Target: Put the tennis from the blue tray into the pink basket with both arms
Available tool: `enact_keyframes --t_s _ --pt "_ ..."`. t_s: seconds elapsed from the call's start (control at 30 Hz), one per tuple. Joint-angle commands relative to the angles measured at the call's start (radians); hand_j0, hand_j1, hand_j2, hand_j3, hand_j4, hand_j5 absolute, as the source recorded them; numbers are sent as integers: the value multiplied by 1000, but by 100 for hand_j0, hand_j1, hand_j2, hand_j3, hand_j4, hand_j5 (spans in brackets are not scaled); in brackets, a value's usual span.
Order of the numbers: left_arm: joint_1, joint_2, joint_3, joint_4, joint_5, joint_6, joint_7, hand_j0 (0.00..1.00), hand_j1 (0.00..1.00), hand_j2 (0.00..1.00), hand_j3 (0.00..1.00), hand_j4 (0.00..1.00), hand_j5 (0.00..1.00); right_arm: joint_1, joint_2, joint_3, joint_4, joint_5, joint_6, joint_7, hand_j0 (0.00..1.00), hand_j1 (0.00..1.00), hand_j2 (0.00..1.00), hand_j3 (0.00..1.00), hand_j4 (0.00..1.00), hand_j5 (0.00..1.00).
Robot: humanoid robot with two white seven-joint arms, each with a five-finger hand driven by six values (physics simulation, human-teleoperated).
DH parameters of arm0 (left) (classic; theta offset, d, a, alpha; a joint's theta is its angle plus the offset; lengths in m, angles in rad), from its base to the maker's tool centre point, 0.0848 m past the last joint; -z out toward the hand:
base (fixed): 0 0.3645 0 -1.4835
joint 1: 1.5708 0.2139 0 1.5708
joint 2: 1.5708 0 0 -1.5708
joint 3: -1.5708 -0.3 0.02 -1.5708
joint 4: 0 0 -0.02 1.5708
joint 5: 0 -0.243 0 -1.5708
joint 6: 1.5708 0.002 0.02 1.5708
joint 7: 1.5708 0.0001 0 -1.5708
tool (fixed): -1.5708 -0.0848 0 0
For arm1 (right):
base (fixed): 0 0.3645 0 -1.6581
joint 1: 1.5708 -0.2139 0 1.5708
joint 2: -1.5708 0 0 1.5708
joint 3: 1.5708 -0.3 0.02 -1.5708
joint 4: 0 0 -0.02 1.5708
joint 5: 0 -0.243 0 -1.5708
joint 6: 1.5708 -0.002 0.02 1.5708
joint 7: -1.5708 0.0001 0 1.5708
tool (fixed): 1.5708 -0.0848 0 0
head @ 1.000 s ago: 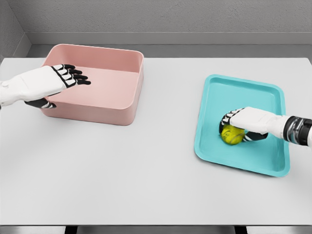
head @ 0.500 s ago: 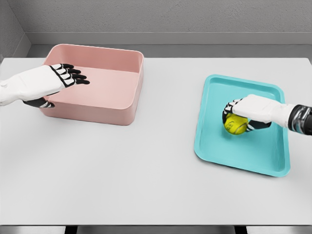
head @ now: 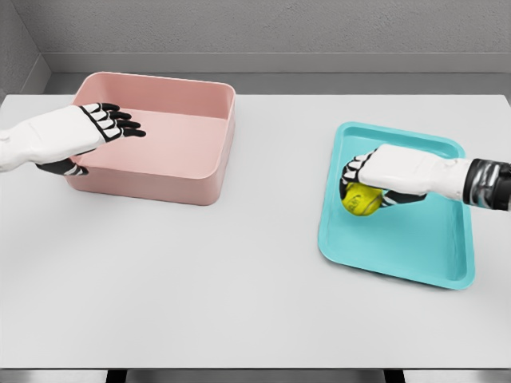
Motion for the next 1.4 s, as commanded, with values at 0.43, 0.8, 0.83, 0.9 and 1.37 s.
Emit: enact_keyframes --t_s 0.43,0.8,0.83,0.9,1.37 --pt "0 2 1 -2 9 1 1 100 100 100 100 100 100 -43 114 18 0 -17 -32 0 43 43 43 43 43 43" --pt "-2 3 1 -2 9 1 1 100 100 100 100 100 100 -138 221 193 0 -19 -35 -5 43 43 43 43 43 43" --pt "0 3 1 -2 9 1 1 100 100 100 100 100 100 -143 227 205 0 -19 -32 -5 43 43 43 43 43 43" --pt "0 2 1 -2 9 1 1 100 100 100 100 100 100 -158 243 223 0 -19 -29 -5 43 43 43 43 43 43" --pt "0 3 1 -3 9 1 1 100 100 100 100 100 100 -261 365 374 0 -25 106 -5 43 43 43 43 43 43"
